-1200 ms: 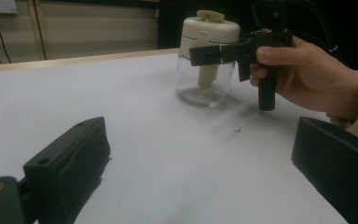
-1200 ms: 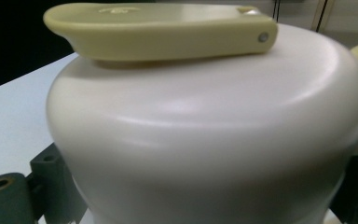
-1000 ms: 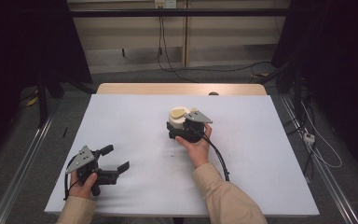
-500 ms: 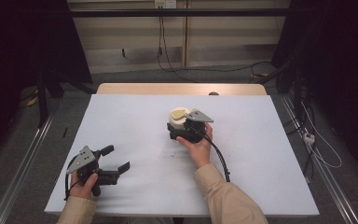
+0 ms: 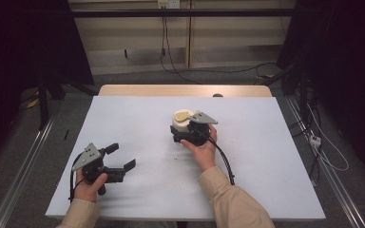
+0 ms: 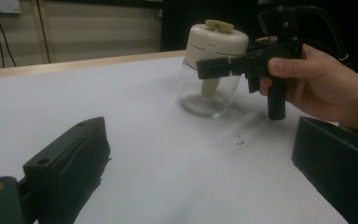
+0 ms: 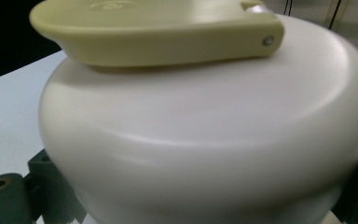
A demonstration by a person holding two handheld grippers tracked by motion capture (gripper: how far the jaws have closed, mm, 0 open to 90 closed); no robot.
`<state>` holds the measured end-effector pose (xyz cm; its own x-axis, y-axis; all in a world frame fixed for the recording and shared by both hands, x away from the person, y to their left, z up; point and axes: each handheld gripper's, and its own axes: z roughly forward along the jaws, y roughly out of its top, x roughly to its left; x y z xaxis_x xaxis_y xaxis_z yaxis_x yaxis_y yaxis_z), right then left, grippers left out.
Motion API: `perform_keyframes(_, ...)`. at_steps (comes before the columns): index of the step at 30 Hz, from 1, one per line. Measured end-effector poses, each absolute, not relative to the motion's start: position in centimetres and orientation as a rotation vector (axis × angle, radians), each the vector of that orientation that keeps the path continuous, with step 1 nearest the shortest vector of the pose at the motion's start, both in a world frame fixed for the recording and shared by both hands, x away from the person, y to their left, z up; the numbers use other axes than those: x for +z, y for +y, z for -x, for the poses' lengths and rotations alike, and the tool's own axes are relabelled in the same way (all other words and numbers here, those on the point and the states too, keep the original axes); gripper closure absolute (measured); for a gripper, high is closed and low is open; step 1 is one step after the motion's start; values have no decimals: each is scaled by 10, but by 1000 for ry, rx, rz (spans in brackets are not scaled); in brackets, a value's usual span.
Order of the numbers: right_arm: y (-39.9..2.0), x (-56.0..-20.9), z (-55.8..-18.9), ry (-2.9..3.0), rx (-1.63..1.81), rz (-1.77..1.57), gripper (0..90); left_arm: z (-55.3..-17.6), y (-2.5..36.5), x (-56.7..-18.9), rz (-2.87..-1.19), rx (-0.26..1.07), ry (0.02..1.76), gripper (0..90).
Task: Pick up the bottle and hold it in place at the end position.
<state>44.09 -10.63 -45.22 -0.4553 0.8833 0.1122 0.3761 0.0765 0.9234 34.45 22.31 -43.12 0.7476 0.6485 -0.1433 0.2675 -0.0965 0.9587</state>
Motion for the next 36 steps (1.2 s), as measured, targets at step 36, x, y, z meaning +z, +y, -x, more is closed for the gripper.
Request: perform_keyframes(36,-107,-451,-441,1903,1354,-1228,58,-385,158,-398,-1753,306,743,84)
